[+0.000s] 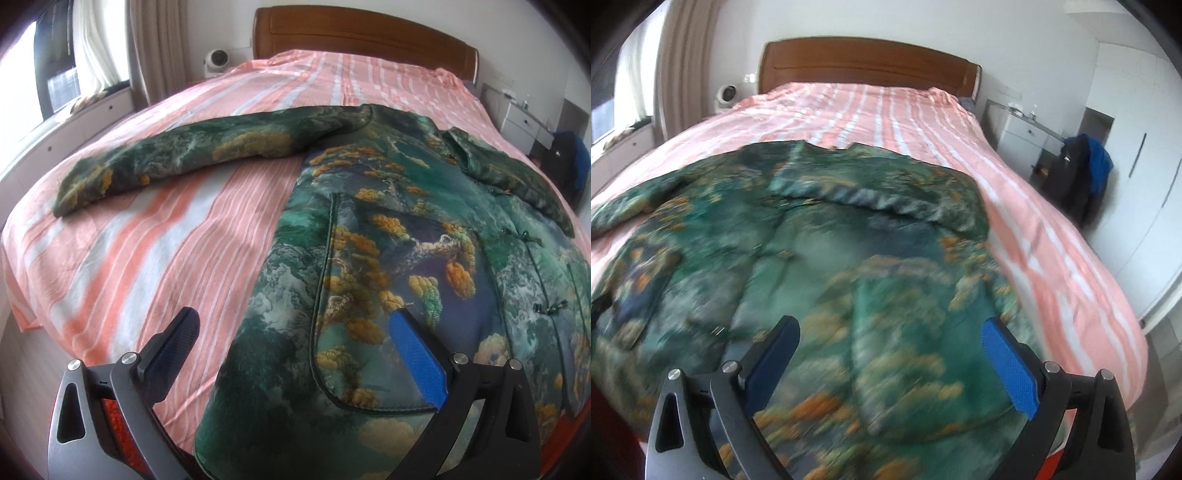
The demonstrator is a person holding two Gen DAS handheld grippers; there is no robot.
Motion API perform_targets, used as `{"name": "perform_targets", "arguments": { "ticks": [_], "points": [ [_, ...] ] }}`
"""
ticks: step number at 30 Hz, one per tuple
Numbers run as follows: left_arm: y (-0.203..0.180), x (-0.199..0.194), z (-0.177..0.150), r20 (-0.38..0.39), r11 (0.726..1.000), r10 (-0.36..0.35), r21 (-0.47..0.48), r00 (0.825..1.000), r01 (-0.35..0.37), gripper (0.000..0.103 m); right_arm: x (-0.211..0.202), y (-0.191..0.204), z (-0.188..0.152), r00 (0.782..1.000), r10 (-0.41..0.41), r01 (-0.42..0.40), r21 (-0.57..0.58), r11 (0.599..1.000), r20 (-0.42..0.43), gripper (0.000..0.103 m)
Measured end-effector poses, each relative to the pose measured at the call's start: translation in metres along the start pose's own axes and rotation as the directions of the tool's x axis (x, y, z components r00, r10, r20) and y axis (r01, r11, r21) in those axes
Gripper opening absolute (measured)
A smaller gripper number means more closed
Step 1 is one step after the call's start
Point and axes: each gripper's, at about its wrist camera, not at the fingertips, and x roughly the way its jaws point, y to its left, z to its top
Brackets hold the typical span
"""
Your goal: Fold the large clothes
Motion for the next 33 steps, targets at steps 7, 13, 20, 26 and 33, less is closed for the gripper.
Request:
{"name": "perform_targets", "arguments": {
  "ticks": [7, 13, 20, 26, 33],
  "points": [
    [0.000, -0.006, 0.000, 0.023, 1.000, 0.024, -0.004, 0.999, -0.024, 0.103, -0.008, 0.013, -0.023, 0.999, 0.027, -0.026, -0.045, 0.999, 0.031, 0.098],
    [0.002, -0.009, 0.002, 0.037, 0.999, 0.040, -0.008, 0.998, -0.040, 0.103, -0.007, 0.002, -0.022, 0.999, 0.014, -0.013, -0.015, 1.000, 0.044, 0.098],
    [0.013, -0.015, 0.012, 0.033, 0.998, 0.027, -0.056, 0.999, -0.026, 0.103, -0.005, 0.000, -0.026, 0.999, 0.024, -0.023, -0.010, 1.000, 0.036, 0.098],
    [0.084, -0.008, 0.062, 0.014, 0.947, -0.098, -0.307, 0.995, 0.097, 0.102, -0.012, 0.001, -0.025, 0.997, 0.030, -0.028, -0.026, 0.999, 0.073, 0.098],
    [0.211, 0.040, 0.096, 0.037, 0.771, -0.143, -0.623, 0.989, 0.135, 0.102, -0.007, 0.003, -0.025, 0.997, 0.065, -0.064, -0.031, 0.997, 0.046, 0.098]
  ]
}}
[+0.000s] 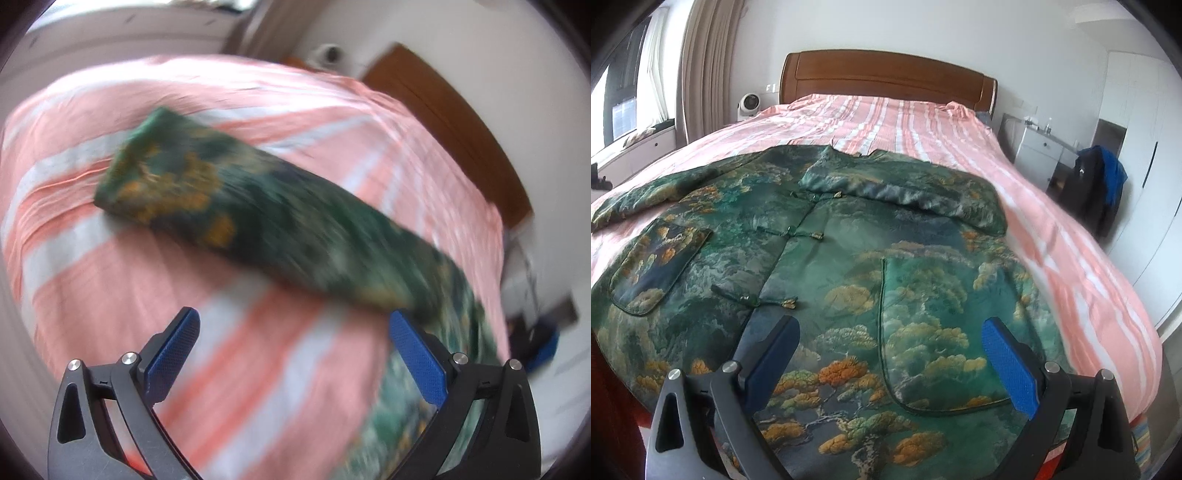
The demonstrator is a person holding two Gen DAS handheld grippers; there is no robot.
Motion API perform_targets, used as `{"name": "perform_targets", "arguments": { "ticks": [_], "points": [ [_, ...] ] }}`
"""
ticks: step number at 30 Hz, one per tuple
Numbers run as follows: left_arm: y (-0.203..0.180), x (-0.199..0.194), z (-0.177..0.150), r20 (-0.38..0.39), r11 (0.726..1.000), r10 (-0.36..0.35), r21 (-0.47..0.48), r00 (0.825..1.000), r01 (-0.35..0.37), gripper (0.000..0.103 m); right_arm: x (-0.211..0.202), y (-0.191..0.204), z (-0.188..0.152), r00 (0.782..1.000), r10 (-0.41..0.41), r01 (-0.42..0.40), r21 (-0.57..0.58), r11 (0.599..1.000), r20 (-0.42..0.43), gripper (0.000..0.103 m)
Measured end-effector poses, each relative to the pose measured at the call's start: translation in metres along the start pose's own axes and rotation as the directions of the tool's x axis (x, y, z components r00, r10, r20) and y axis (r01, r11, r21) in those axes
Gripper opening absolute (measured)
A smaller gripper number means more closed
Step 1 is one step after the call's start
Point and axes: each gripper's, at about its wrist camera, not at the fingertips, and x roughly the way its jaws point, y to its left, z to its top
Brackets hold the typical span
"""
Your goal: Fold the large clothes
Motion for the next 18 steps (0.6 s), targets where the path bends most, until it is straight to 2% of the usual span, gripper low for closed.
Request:
{"name": "perform_targets", "arguments": {
  "ticks": [2, 4, 7, 8, 10, 11, 12, 14, 15, 17, 18],
  "points": [
    [0.020, 0.019, 0.020, -0.027, 0.997, -0.015, -0.081, 1.000, 0.013, 0.102, 0.000, 0.003, 0.000, 1.000, -0.001, 0.001, -0.008, 1.000, -0.002, 0.098],
    [0.039, 0.042, 0.033, -0.058, 0.985, 0.016, -0.172, 0.998, -0.026, 0.102, -0.001, 0.007, 0.000, 1.000, -0.003, 0.003, -0.022, 1.000, 0.004, 0.098],
    [0.049, 0.055, 0.044, -0.023, 0.968, 0.024, -0.248, 0.999, -0.029, 0.101, -0.002, 0.014, 0.001, 1.000, 0.000, 0.001, -0.047, 0.999, 0.009, 0.098],
    [0.047, 0.056, 0.050, 0.001, 0.968, 0.042, -0.249, 0.999, -0.040, 0.097, -0.002, 0.016, 0.000, 1.000, 0.000, 0.000, -0.053, 0.999, 0.011, 0.098],
    [0.037, 0.057, 0.061, 0.022, 0.974, 0.081, -0.216, 0.996, -0.074, 0.061, -0.003, 0.018, -0.001, 1.000, -0.002, 0.003, -0.065, 0.998, 0.013, 0.098],
    [0.026, 0.057, 0.068, 0.020, 0.979, 0.109, -0.175, 0.994, -0.104, 0.021, -0.003, 0.019, -0.002, 1.000, -0.005, 0.006, -0.070, 0.998, 0.014, 0.098],
    [0.014, 0.057, 0.074, 0.021, 0.984, 0.125, -0.134, 0.992, -0.121, 0.015, -0.003, 0.019, -0.002, 1.000, -0.006, 0.008, -0.069, 0.998, 0.016, 0.098],
    [-0.031, 0.039, 0.084, 0.093, 0.988, 0.152, 0.015, 0.984, -0.154, 0.013, -0.002, 0.015, -0.001, 1.000, -0.007, 0.008, -0.056, 0.998, 0.020, 0.098],
    [-0.068, 0.026, 0.084, 0.148, 0.977, 0.152, 0.129, 0.977, -0.172, 0.012, -0.002, 0.012, 0.000, 1.000, -0.006, 0.007, -0.042, 0.999, 0.023, 0.098],
    [-0.127, 0.002, 0.076, 0.230, 0.933, 0.118, 0.309, 0.966, -0.187, 0.012, 0.000, 0.003, 0.002, 1.000, -0.002, 0.003, -0.007, 1.000, 0.028, 0.098],
    [-0.164, -0.010, 0.064, 0.266, 0.895, 0.079, 0.406, 0.961, -0.186, 0.013, 0.000, -0.004, 0.002, 1.000, -0.005, 0.004, 0.017, 1.000, 0.031, 0.098]
  ]
}}
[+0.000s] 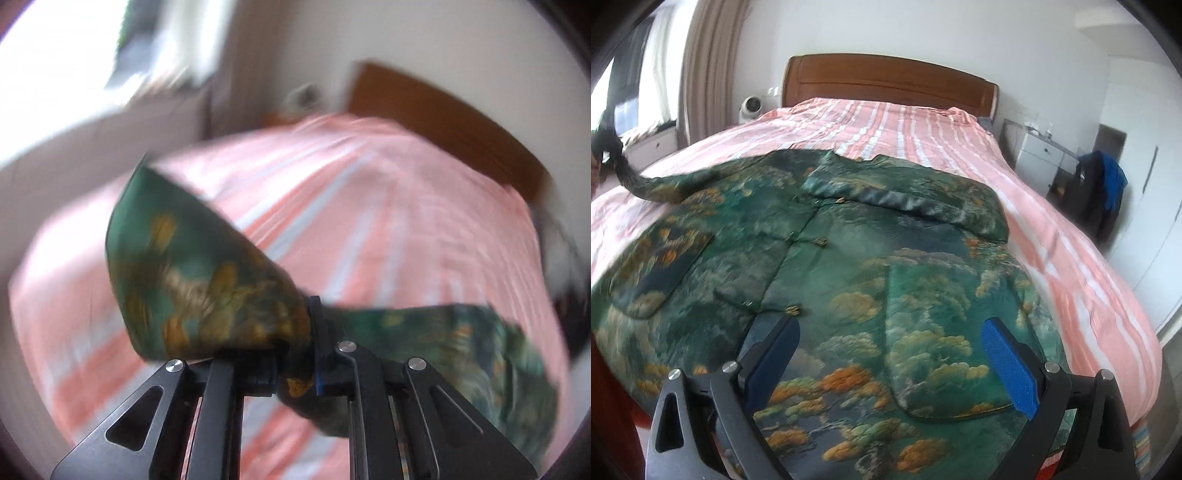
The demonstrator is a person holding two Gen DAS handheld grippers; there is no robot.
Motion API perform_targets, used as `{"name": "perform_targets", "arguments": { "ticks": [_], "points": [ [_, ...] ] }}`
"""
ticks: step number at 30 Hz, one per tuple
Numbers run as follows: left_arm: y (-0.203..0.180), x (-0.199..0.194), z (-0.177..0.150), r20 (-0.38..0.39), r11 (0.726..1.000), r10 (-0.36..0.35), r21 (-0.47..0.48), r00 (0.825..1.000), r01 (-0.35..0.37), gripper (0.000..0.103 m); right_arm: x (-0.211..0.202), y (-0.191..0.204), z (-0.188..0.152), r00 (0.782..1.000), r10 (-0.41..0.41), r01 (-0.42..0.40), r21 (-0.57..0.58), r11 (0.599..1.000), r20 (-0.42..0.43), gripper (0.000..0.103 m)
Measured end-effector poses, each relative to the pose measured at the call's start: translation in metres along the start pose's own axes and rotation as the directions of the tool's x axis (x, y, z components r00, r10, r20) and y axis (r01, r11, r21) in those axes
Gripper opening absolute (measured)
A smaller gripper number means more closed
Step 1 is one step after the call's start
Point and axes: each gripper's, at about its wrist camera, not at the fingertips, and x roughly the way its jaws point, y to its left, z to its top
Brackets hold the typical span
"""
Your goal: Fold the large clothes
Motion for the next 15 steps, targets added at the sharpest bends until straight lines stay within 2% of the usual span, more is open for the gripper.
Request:
{"name": "perform_targets", "arguments": {
  "ticks": [2, 3, 5, 6, 8, 10, 11, 12, 13, 15],
  "points": [
    [-0.074, -0.034, 0.007, 0.073, 0.982, -0.070, 0.181, 0.995, 0.056, 0.013, 0.002, -0.009, 0.000, 1.000, -0.004, 0.004, 0.024, 1.000, 0.004, 0.098],
    [-0.113, -0.048, 0.005, 0.096, 0.960, -0.106, 0.268, 0.990, 0.076, 0.013, 0.004, -0.016, 0.000, 1.000, -0.010, 0.010, 0.043, 0.999, 0.005, 0.098],
    [-0.187, -0.067, -0.009, 0.123, 0.896, -0.175, 0.432, 0.977, 0.106, 0.013, 0.006, -0.025, -0.001, 1.000, -0.016, 0.016, 0.067, 0.998, 0.002, 0.098],
    [-0.231, -0.075, -0.026, 0.128, 0.845, -0.211, 0.522, 0.969, 0.115, 0.013, 0.008, -0.031, -0.001, 1.000, -0.021, 0.021, 0.087, 0.996, -0.003, 0.098],
    [-0.289, -0.074, -0.060, 0.117, 0.767, -0.246, 0.631, 0.962, 0.119, 0.014, 0.008, -0.043, -0.003, 0.999, -0.031, 0.031, 0.117, 0.993, -0.009, 0.098],
    [-0.337, -0.063, -0.102, 0.075, 0.697, -0.255, 0.705, 0.964, 0.130, 0.025, 0.006, -0.056, -0.005, 0.999, -0.048, 0.049, 0.146, 0.988, -0.007, 0.098],
    [-0.354, -0.054, -0.125, 0.033, 0.663, -0.250, 0.734, 0.968, 0.146, 0.049, 0.005, -0.060, -0.006, 0.999, -0.053, 0.053, 0.152, 0.987, -0.006, 0.098],
    [-0.371, -0.041, -0.151, -0.020, 0.623, -0.226, 0.766, 0.974, 0.160, 0.079, 0.004, -0.066, -0.007, 0.998, -0.060, 0.060, 0.163, 0.985, -0.004, 0.098],
    [-0.383, -0.028, -0.180, -0.054, 0.581, -0.185, 0.800, 0.981, 0.153, 0.087, 0.004, -0.070, -0.008, 0.998, -0.067, 0.066, 0.170, 0.983, -0.002, 0.098],
    [-0.390, -0.015, -0.230, -0.081, 0.492, -0.137, 0.859, 0.987, 0.139, 0.087, 0.003, -0.083, -0.011, 0.996, -0.084, 0.083, 0.192, 0.978, -0.006, 0.098]
  ]
}}
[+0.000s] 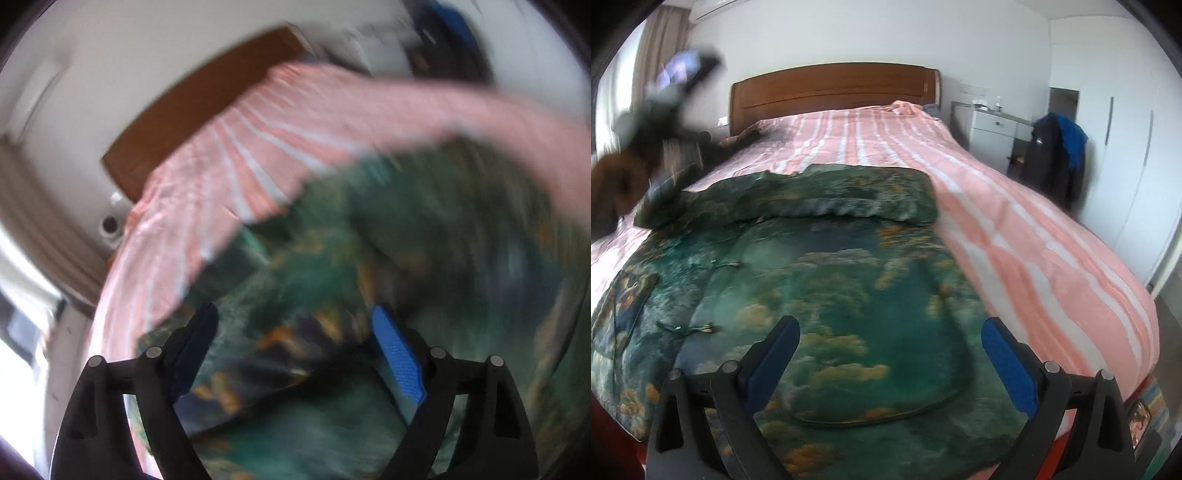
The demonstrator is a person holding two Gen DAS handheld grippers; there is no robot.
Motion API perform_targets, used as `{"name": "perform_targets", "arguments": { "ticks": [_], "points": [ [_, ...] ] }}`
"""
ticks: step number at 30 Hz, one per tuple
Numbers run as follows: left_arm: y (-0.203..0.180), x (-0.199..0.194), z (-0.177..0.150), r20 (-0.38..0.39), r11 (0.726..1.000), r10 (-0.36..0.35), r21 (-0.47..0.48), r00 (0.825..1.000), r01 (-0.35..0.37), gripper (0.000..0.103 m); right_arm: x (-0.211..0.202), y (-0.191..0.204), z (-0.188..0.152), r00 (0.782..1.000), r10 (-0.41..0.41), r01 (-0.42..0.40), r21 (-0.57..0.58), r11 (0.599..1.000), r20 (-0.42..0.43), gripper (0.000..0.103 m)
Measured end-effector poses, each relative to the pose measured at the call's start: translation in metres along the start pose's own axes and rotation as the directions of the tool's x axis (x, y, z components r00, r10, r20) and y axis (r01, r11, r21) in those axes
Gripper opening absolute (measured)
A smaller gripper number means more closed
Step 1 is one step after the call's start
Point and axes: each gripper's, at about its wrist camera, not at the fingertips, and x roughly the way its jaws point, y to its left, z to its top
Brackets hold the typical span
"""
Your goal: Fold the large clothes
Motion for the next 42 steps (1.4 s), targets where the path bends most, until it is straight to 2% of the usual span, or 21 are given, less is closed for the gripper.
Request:
{"name": "perform_targets", "arguments": {
  "ticks": [2, 4, 7, 9, 12, 15, 18, 21, 25, 29, 32, 34, 36, 39, 42],
  "points": [
    [-0.028, 0.005, -0.026, -0.047, 0.996, -0.014, 0.086, 0.999, 0.018, 0.087, 0.000, -0.012, -0.001, 1.000, -0.012, 0.012, 0.029, 0.999, 0.000, 0.098],
    [-0.028, -0.003, -0.041, -0.053, 0.994, -0.025, 0.106, 0.998, 0.030, 0.087, 0.000, -0.024, -0.002, 1.000, -0.024, 0.024, 0.057, 0.998, 0.001, 0.098],
    [-0.005, -0.022, -0.054, -0.052, 0.996, -0.053, 0.067, 0.997, 0.056, 0.091, 0.004, -0.038, -0.003, 1.000, -0.029, 0.030, 0.100, 0.994, -0.007, 0.098],
    [0.015, -0.032, -0.057, -0.045, 0.998, -0.051, 0.024, 0.998, 0.052, 0.097, 0.005, -0.041, -0.001, 1.000, -0.022, 0.022, 0.112, 0.993, -0.001, 0.098],
    [0.044, -0.020, -0.054, -0.061, 1.000, -0.025, -0.019, 0.998, 0.024, 0.097, 0.005, -0.036, -0.001, 1.000, -0.007, 0.006, 0.105, 0.994, 0.009, 0.098],
    [0.054, 0.004, -0.047, -0.093, 0.998, -0.022, -0.059, 0.995, 0.017, 0.097, 0.009, -0.028, -0.004, 1.000, 0.010, -0.009, 0.083, 0.997, -0.004, 0.098],
    [0.049, 0.031, -0.036, -0.130, 0.995, -0.034, -0.101, 0.991, 0.021, 0.097, 0.008, -0.024, -0.006, 1.000, 0.016, -0.015, 0.064, 0.998, -0.003, 0.098],
    [0.042, 0.056, -0.024, -0.157, 0.992, -0.017, -0.128, 0.987, -0.004, 0.097, 0.008, -0.022, -0.008, 1.000, 0.016, -0.016, 0.051, 0.999, 0.001, 0.098],
    [0.044, 0.065, -0.011, -0.164, 0.979, -0.031, -0.205, 0.986, -0.003, 0.097, 0.013, -0.022, -0.010, 1.000, 0.023, -0.022, 0.046, 0.999, -0.017, 0.098],
    [0.044, 0.037, -0.022, -0.131, 0.975, -0.058, -0.221, 0.990, 0.028, 0.097, 0.012, -0.022, -0.010, 0.999, 0.030, -0.029, 0.046, 0.999, -0.012, 0.098],
    [0.051, 0.007, -0.042, -0.100, 0.976, -0.052, -0.216, 0.994, 0.029, 0.097, 0.012, -0.023, -0.009, 0.999, 0.037, -0.037, 0.051, 0.998, -0.006, 0.098],
    [0.065, -0.016, -0.060, -0.091, 0.969, -0.048, -0.245, 0.995, 0.025, 0.097, 0.013, -0.024, -0.009, 0.999, 0.041, -0.041, 0.055, 0.998, -0.007, 0.098],
    [0.086, -0.035, -0.079, -0.088, 0.956, -0.035, -0.294, 0.995, 0.007, 0.098, 0.012, -0.028, -0.007, 0.999, 0.039, -0.039, 0.064, 0.997, -0.004, 0.098],
    [0.128, -0.062, -0.116, -0.102, 0.916, 0.016, -0.397, 0.995, -0.055, 0.100, 0.010, -0.045, 0.000, 1.000, 0.007, -0.008, 0.112, 0.994, 0.009, 0.098],
    [0.175, -0.072, -0.159, -0.164, 0.837, 0.085, -0.524, 0.983, -0.160, 0.101, 0.012, -0.063, 0.005, 0.999, -0.040, 0.038, 0.160, 0.986, 0.008, 0.098]
  ]
}}
